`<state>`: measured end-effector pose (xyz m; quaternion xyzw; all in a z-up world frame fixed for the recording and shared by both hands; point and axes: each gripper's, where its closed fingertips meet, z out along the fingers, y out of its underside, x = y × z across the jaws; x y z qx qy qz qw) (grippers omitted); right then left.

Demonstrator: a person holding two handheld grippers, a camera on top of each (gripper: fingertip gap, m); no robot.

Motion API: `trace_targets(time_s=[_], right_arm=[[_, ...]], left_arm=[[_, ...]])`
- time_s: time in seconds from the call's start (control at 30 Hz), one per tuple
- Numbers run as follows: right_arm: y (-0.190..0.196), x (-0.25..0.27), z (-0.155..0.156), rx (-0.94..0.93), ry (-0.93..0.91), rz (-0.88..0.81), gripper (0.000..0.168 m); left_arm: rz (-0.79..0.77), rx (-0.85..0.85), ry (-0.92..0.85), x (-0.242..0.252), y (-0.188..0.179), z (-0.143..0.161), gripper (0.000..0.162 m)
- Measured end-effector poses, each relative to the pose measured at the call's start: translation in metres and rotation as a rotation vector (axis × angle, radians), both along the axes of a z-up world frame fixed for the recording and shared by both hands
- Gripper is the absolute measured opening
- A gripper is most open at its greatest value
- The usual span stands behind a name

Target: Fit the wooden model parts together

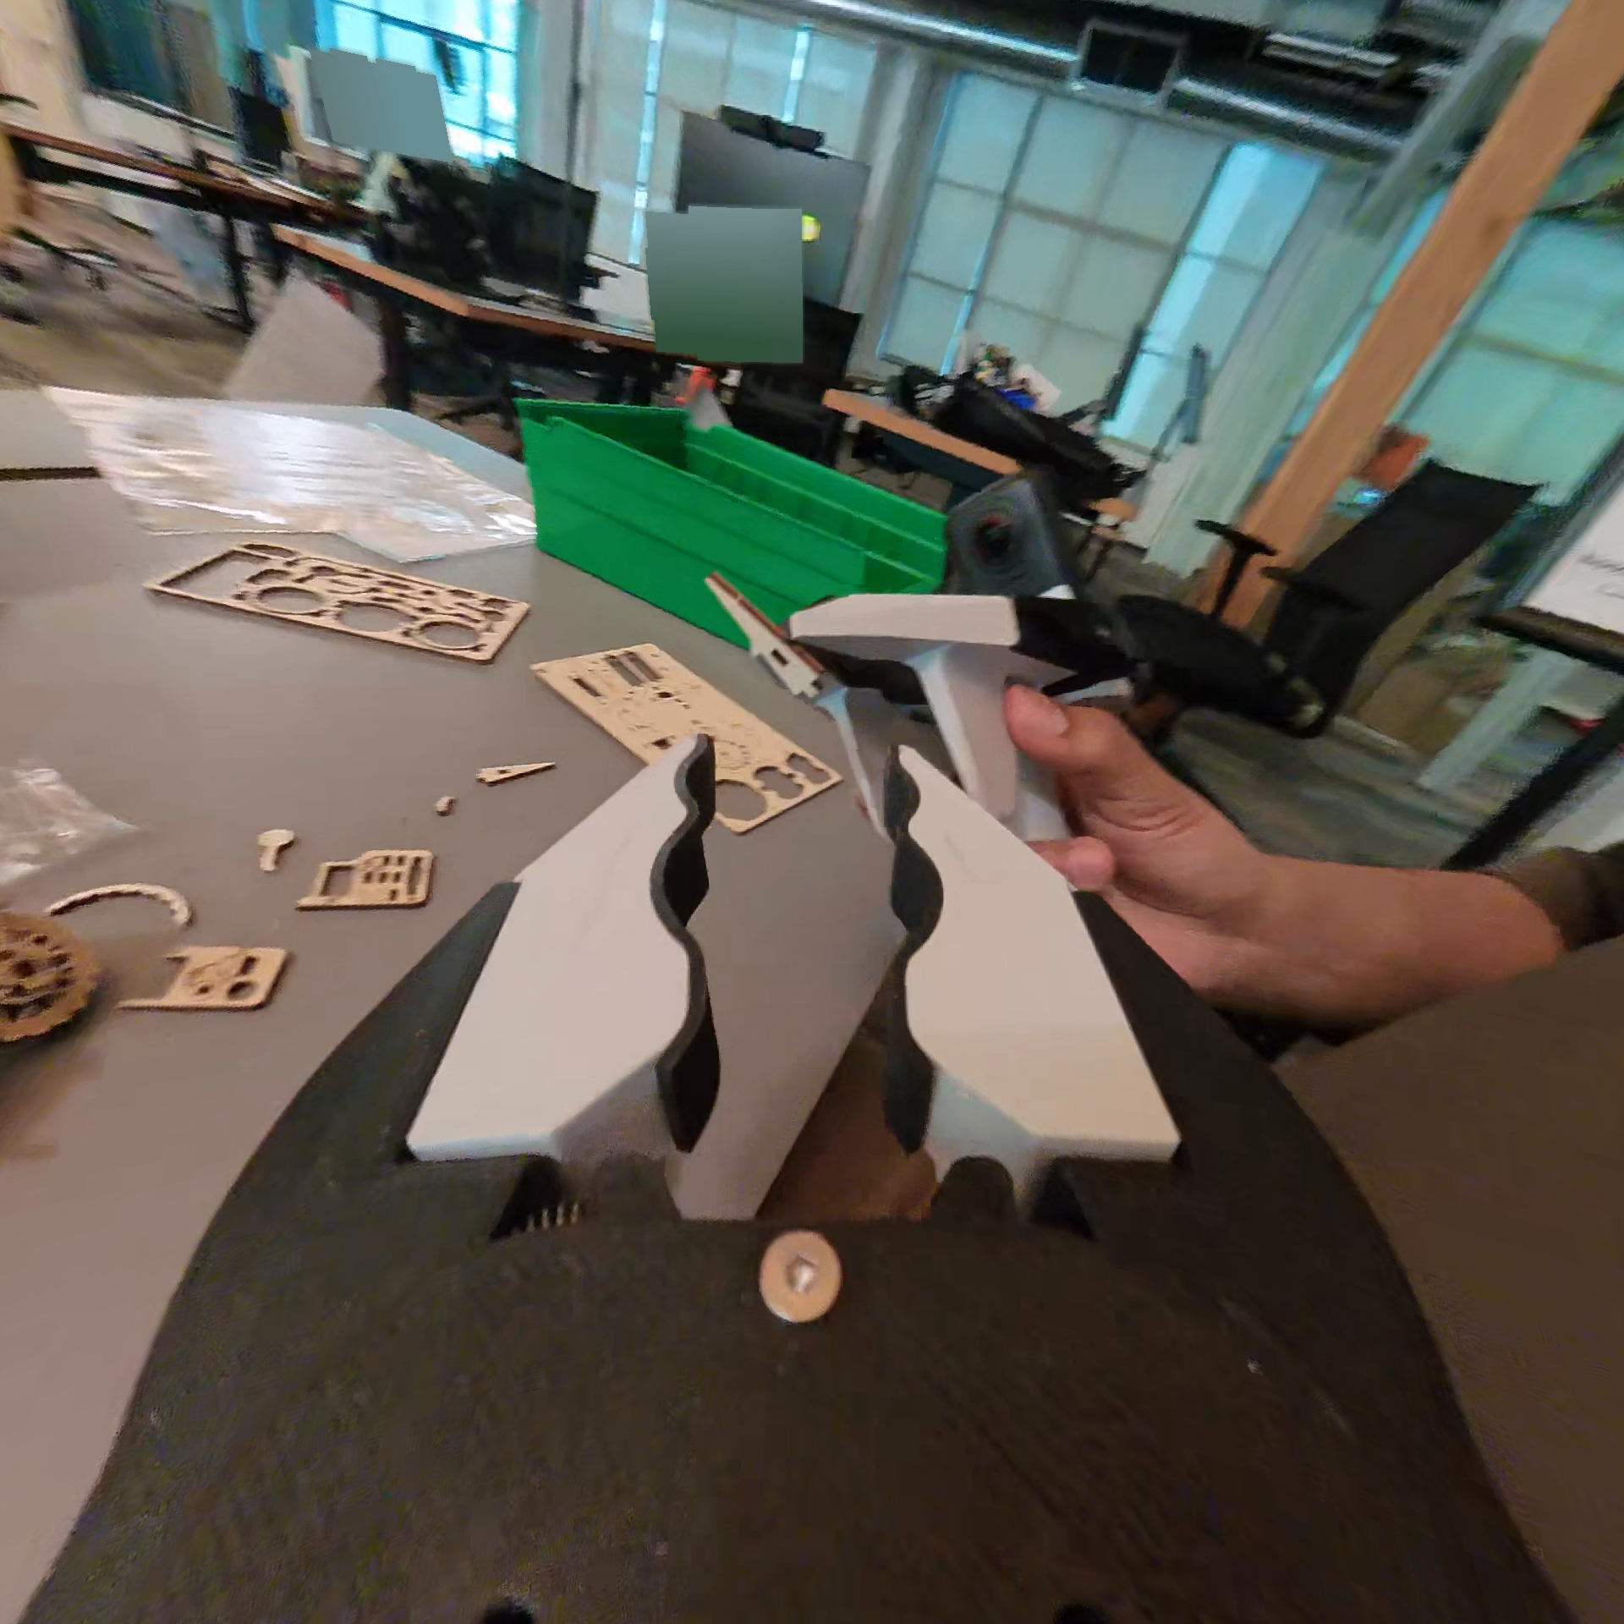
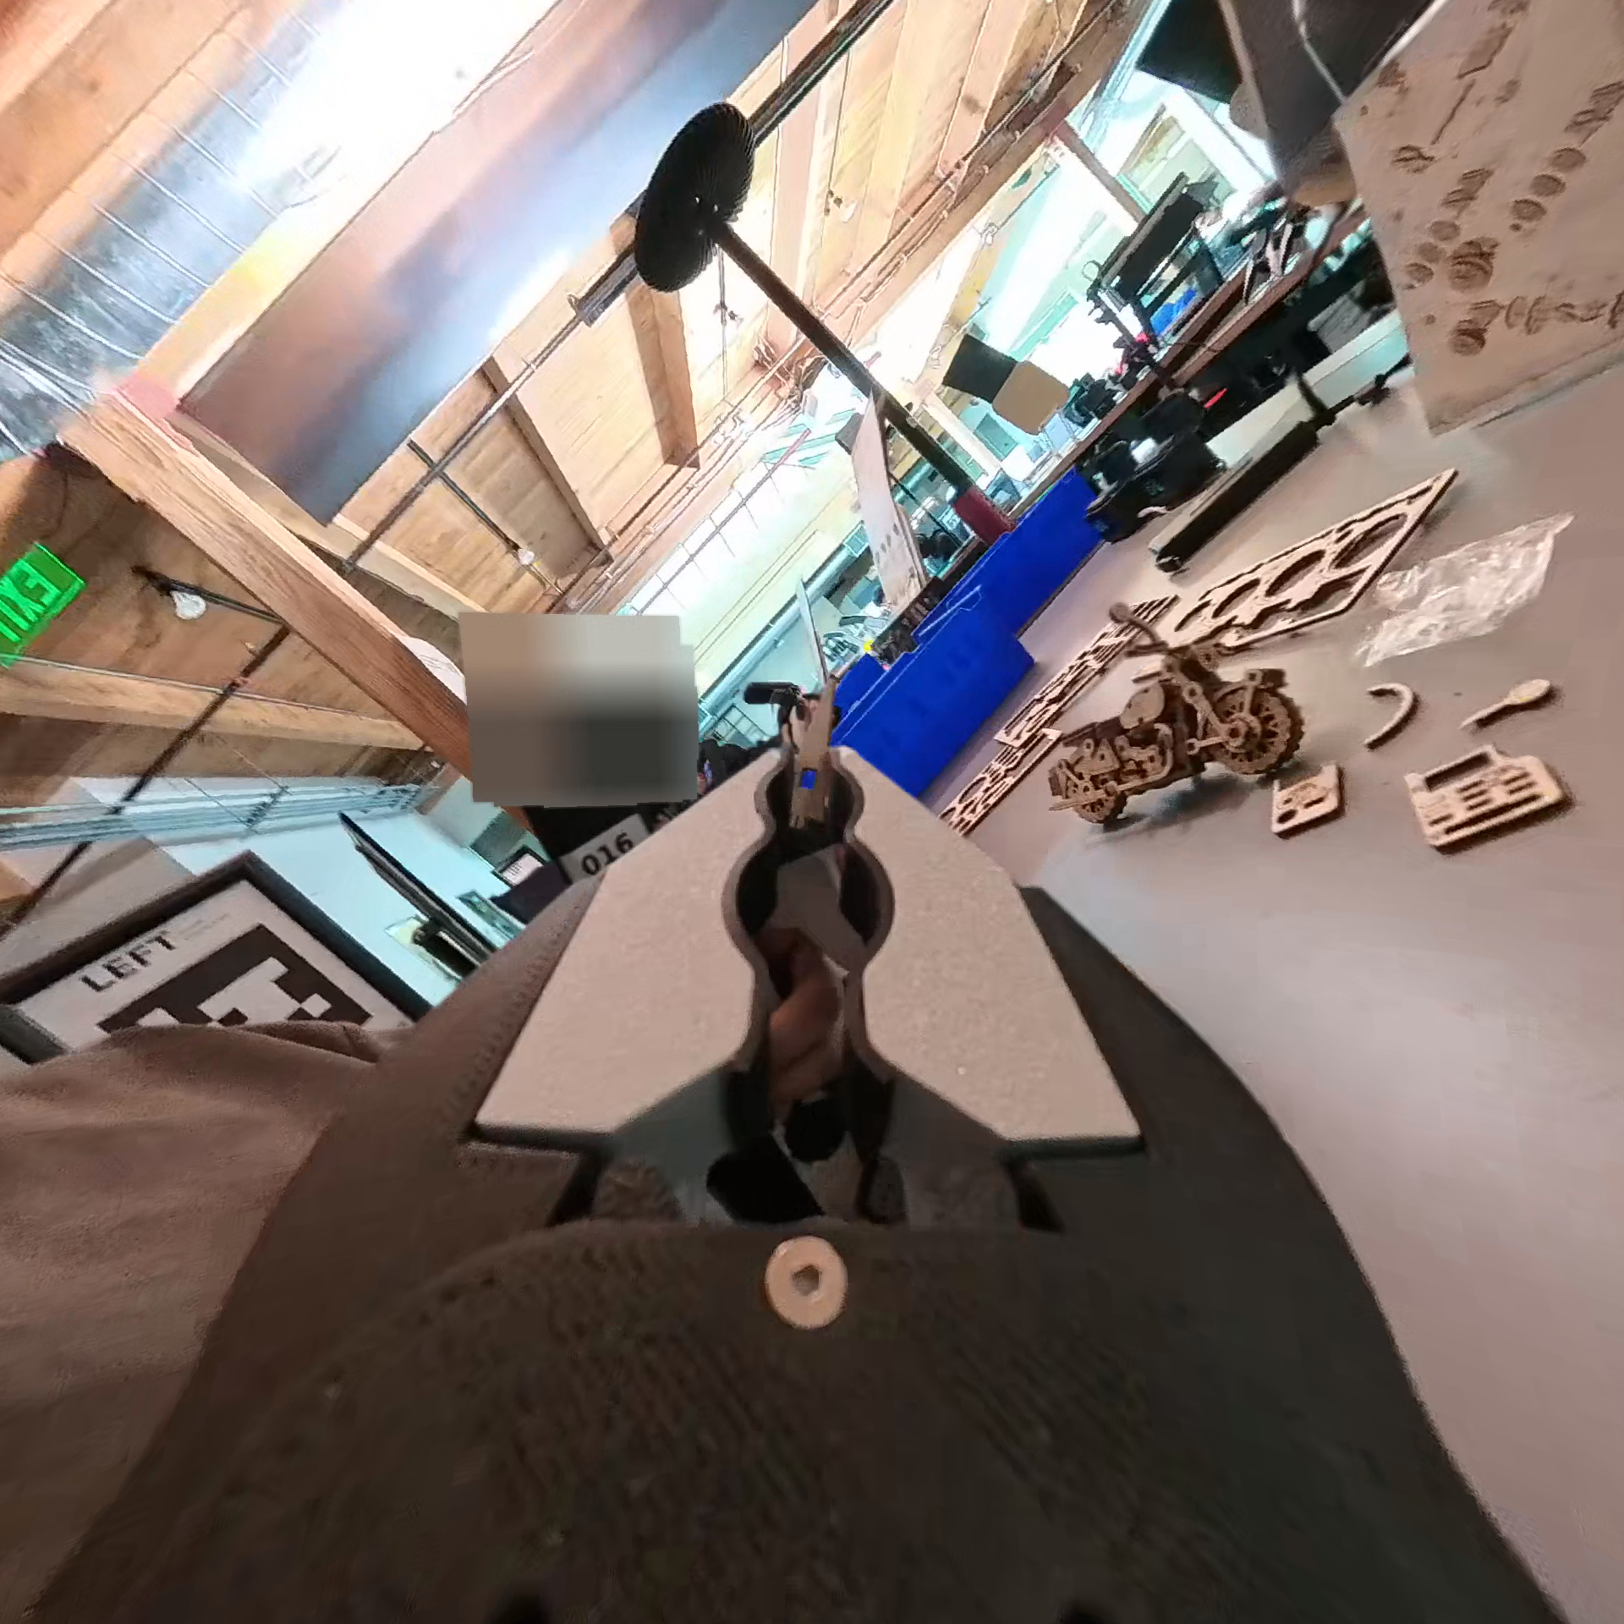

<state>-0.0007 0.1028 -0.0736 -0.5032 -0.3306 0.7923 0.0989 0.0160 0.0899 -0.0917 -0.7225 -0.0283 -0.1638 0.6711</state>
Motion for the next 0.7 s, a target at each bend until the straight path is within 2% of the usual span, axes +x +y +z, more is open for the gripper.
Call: trace_targets(time_s=[0.13, 0.17, 0.27, 0.47, 0.57, 0.7], right_arm=[[-0.014, -0.007, -0.006, 0.071, -0.021, -0.007, 0.005], [-0.016, -0.009, -0.008, 0.06, -0.026, -0.002, 0.005], [-0.018, -0.015, -0.015, -0.008, -0.052, 0.023, 0.006], [-0.013, -0.017, -0.031, -0.088, -0.114, 0.107, 0.009], [-0.01, -0.011, -0.037, -0.094, -0.145, 0.158, 0.013], [-0.008, -0.003, -0.038, -0.097, -0.185, 0.235, 0.021]], left_arm=[[0.035, 0.043, -0.055, -0.012, -0.001, 0.005, 0.03], [0.026, 0.042, -0.059, -0.013, -0.001, 0.005, 0.028], [0.031, 0.024, -0.057, -0.018, -0.001, 0.0, 0.012], [0.037, -0.005, -0.021, -0.029, 0.0, -0.01, 0.0], [0.046, 0.009, 0.143, -0.033, -0.003, -0.008, 0.0], [0.05, 0.008, 0.573, -0.03, -0.006, -0.015, 0.0]])
